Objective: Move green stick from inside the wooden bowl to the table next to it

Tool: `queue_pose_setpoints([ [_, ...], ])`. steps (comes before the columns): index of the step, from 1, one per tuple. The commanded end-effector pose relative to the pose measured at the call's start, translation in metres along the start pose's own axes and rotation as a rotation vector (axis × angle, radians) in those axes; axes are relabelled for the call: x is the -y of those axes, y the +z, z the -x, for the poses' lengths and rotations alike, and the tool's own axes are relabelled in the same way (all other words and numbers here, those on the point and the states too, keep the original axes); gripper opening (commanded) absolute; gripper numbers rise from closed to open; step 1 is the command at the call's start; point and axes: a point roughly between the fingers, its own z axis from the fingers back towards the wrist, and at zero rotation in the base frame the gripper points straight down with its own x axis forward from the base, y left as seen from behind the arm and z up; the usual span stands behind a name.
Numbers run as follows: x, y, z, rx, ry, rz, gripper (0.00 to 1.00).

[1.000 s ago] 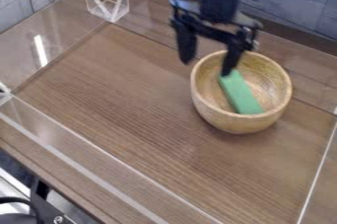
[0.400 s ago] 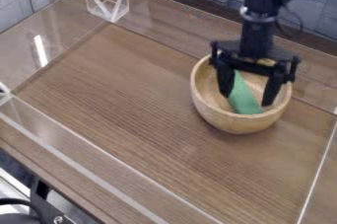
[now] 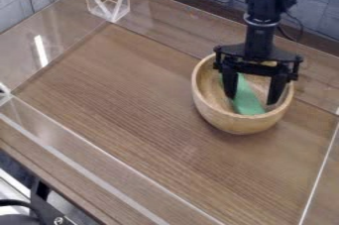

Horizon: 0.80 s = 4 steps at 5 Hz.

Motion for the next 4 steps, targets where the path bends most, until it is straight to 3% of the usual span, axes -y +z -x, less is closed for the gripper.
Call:
queue_pose_setpoints([
  [1, 0.007, 0.017, -0.005, 0.061, 0.074, 0.026, 1.0],
  [2, 0.01, 0.018, -0.001, 0.071, 0.141, 0.026, 1.0],
  [4, 0.013, -0.003, -0.011, 0.082, 0.155, 0.021, 1.0],
])
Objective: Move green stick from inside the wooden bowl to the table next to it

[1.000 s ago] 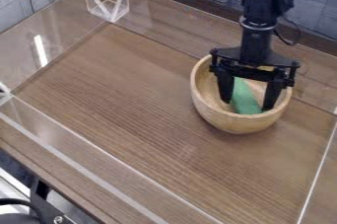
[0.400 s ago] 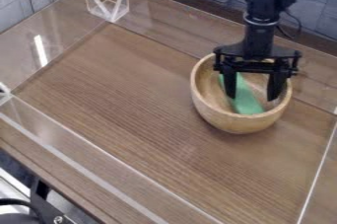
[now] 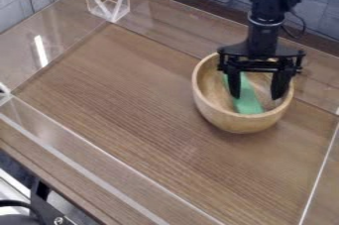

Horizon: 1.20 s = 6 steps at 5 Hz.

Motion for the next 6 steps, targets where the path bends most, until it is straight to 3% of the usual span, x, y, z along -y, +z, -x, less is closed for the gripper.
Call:
queue_pose_setpoints([
  [1, 0.003, -0.011, 0.0, 0.02, -0.06, 0.007, 1.0],
  [2, 0.002, -0.023, 0.003, 0.015, -0.133, 0.0, 1.0],
  [4, -0.011, -0.05, -0.002, 0.016, -0.075, -0.017, 1.0],
  [6, -0.037, -0.049, -0.018, 0.002, -0.125, -0.041, 1.0],
])
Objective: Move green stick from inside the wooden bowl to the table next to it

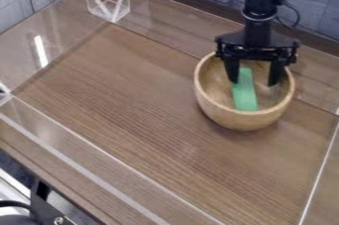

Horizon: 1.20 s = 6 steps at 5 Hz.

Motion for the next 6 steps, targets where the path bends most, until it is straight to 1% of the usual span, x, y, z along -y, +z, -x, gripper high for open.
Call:
queue_pose_setpoints([
  [1, -0.022, -0.017, 0.007, -0.077, -0.021, -0.045, 1.0],
  [3, -0.014, -0.004, 0.024, -0.076, -0.007, -0.051, 1.0],
  [4, -0.01, -0.001, 0.015, -0.072, 0.065, -0.045, 0.0],
  [5, -0.006, 0.007, 0.005, -0.063, 0.142, -0.017, 0.0],
  [6, 0.004, 0.024, -0.004, -0.059, 0.136, 0.023, 0.0],
])
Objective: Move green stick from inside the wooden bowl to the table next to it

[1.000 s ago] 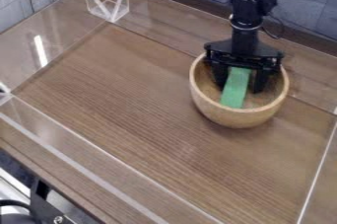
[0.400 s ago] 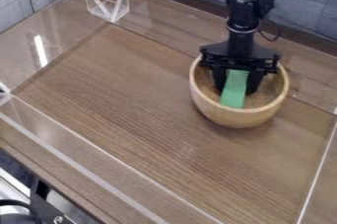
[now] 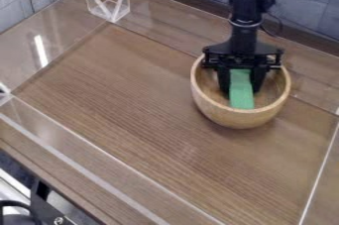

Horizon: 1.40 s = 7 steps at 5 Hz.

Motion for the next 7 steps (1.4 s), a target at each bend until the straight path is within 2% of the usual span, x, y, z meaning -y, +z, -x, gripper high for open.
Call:
queue_pose_setpoints([
  [1, 0.014, 0.031, -0.012, 0.034, -0.01, 0.063, 0.0],
  [2, 0.002, 0.064, -0.014, 0.059, 0.038, 0.121, 0.0],
  [3, -0.01, 0.093, -0.016, 0.069, 0.09, 0.178, 0.0],
  [4, -0.032, 0.114, -0.022, 0.079, 0.136, 0.211, 0.0],
  [5, -0.057, 0.117, -0.031, 0.075, 0.025, 0.213, 0.0],
  [6, -0.082, 0.108, -0.037, 0.077, -0.087, 0.19, 0.0],
  [7, -0.096, 0.091, -0.038, 0.102, -0.121, 0.165, 0.0],
])
